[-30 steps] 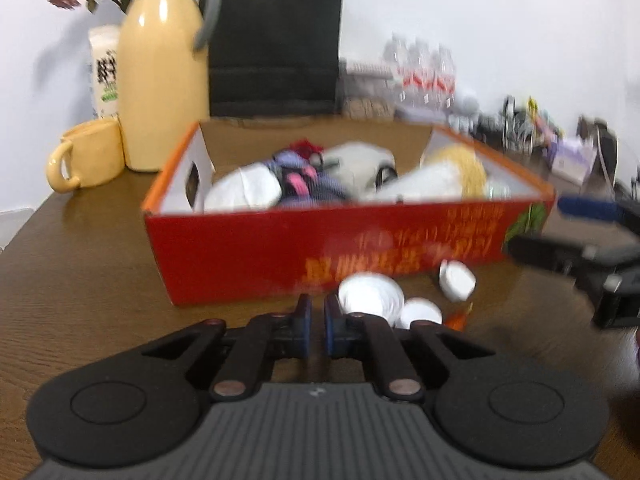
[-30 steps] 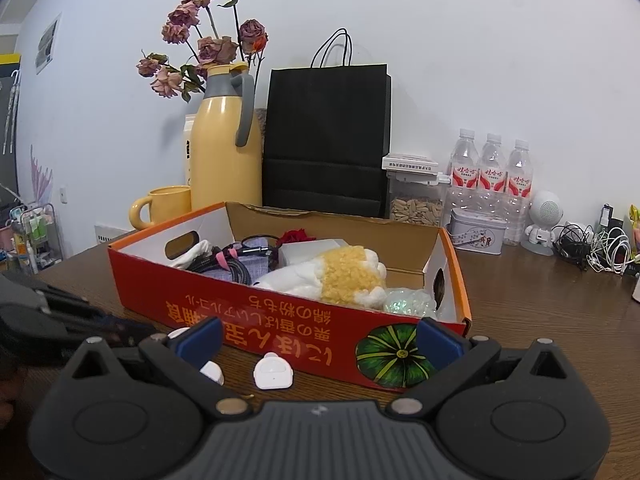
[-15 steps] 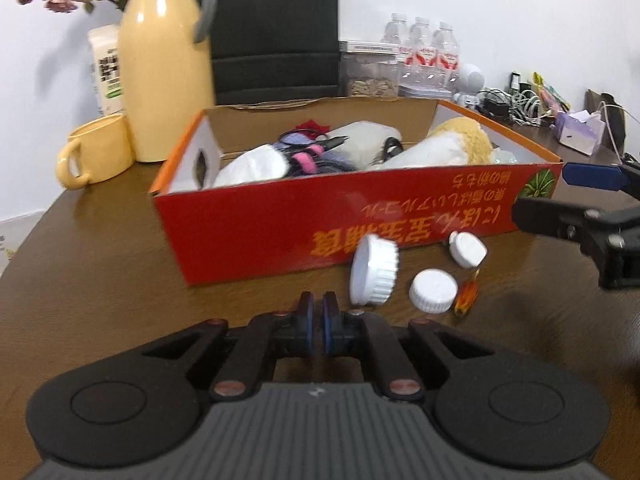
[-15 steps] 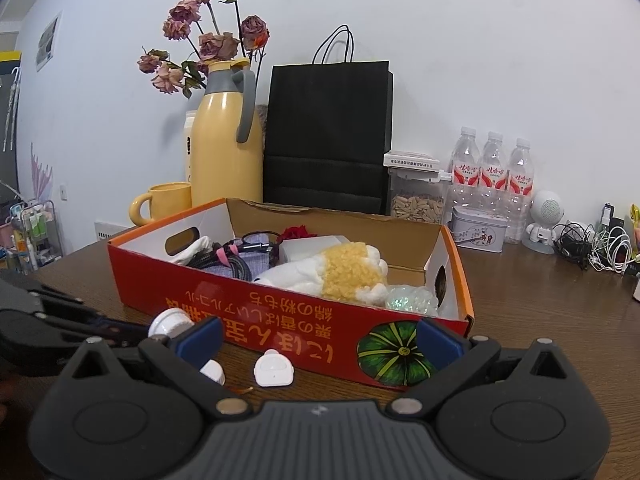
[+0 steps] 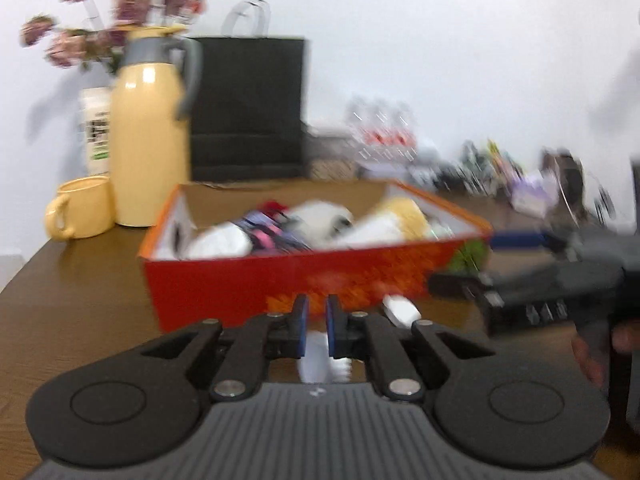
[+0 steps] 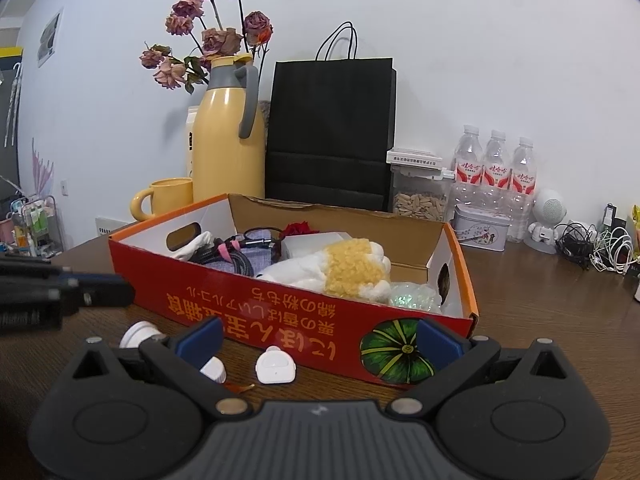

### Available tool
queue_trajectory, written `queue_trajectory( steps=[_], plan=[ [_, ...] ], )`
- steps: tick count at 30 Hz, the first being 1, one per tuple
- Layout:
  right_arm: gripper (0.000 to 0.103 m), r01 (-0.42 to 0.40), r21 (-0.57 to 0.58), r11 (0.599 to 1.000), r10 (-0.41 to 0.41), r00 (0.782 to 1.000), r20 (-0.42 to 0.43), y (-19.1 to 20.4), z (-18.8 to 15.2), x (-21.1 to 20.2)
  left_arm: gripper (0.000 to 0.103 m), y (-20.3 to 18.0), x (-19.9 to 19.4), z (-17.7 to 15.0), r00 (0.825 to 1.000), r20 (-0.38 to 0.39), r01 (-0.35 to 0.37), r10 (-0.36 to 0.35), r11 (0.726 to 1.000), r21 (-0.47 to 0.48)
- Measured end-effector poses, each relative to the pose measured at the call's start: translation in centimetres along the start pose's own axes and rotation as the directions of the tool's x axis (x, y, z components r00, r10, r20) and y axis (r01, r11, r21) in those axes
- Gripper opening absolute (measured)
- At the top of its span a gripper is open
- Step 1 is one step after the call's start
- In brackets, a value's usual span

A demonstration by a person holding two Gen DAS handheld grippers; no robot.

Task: Organize objects
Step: 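Swing the left tool over to the white ribbed cap on the table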

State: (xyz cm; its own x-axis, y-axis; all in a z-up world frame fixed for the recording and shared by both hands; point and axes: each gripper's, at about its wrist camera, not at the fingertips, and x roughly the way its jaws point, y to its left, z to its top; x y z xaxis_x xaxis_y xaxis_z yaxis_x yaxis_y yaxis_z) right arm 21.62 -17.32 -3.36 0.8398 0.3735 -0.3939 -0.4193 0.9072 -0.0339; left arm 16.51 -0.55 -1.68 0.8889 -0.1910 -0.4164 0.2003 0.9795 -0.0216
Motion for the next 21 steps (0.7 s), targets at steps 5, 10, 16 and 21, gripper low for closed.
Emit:
queue_trajectory(
  steps=[5,10,16,21],
  plan=[
    [0.103,0.000,0.000,1.000,0.000,1.000,0.001,0.0,0.0,0.0,0.010,-0.4,1.2,-0.6,0.995,-0.093,-0.022,0.020,1.000,-0.015],
    [0.103,-0.001,-0.001,1.000,0.001,1.000,0.001,0.0,0.0,0.0,0.008,2.1,1.3,-0.8,0.993,-0.120,-0.042,0.024,0.988,-0.149],
    [0.103,0.000,-0.001,1.000,0.000,1.000,0.001,0.0,0.0,0.0,0.008,5.6,1.3,-1.0,0.992,-0.129,-0.032,-0.013,0.940,-0.340],
    [0.103,-0.001,-0.001,1.000,0.001,1.000,0.001,0.0,0.0,0.0,0.008,9.9,0.9,-1.9,0.993,-0.113,-0.034,-0.039,0.816,-0.577]
  ],
)
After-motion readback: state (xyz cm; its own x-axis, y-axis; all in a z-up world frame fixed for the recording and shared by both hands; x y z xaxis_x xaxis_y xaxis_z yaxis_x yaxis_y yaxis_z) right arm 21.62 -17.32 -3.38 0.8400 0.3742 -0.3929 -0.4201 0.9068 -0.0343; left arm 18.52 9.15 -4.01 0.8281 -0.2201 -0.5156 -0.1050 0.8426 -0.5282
